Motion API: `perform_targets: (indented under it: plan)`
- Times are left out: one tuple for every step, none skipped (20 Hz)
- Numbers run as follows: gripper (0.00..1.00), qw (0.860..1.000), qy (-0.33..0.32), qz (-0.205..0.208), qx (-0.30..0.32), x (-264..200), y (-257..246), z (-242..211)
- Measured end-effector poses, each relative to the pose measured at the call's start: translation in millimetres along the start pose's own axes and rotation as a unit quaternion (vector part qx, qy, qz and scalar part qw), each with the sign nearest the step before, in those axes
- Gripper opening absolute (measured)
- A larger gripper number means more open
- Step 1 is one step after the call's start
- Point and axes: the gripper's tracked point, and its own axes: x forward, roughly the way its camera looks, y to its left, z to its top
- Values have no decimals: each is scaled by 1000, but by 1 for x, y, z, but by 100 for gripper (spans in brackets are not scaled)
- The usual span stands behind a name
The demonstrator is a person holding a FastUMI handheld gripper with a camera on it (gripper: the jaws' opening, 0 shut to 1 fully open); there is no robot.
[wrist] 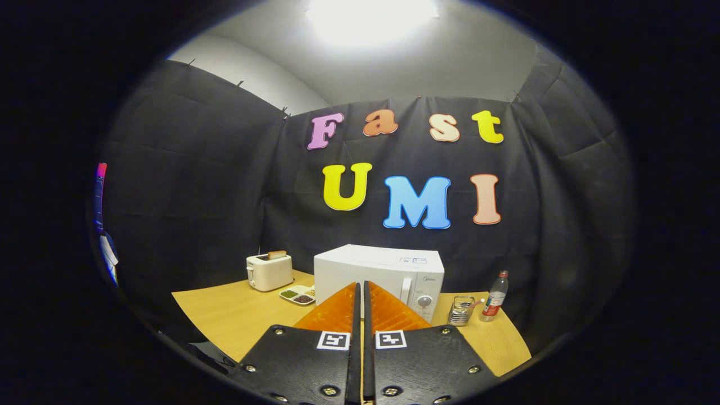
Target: Open the microwave, put the food inside, and close the microwave door.
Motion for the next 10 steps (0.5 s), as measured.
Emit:
perform_targets:
  plan:
    - [2,1000,5,-19,-7,-2,-11,-4]
    - [2,999,4,-34,-13,-5,-18,-4]
    - [2,999,1,-49,-19,-6,-25,-2]
    - [2,998,1,-59,-26,-6,-29,-3]
    - [2,997,1,-68,-33,-6,-34,-4]
    - [2,997,1,-76,-32,-4,-39,-5]
    - [2,996,4,-82,-25,-2,-44,-8]
    - [3,996,6,-87,-17,-1,-47,-10]
    - [27,995,6,-95,-8,-3,-52,-12]
    - [46,994,5,-105,0,-3,-58,-12]
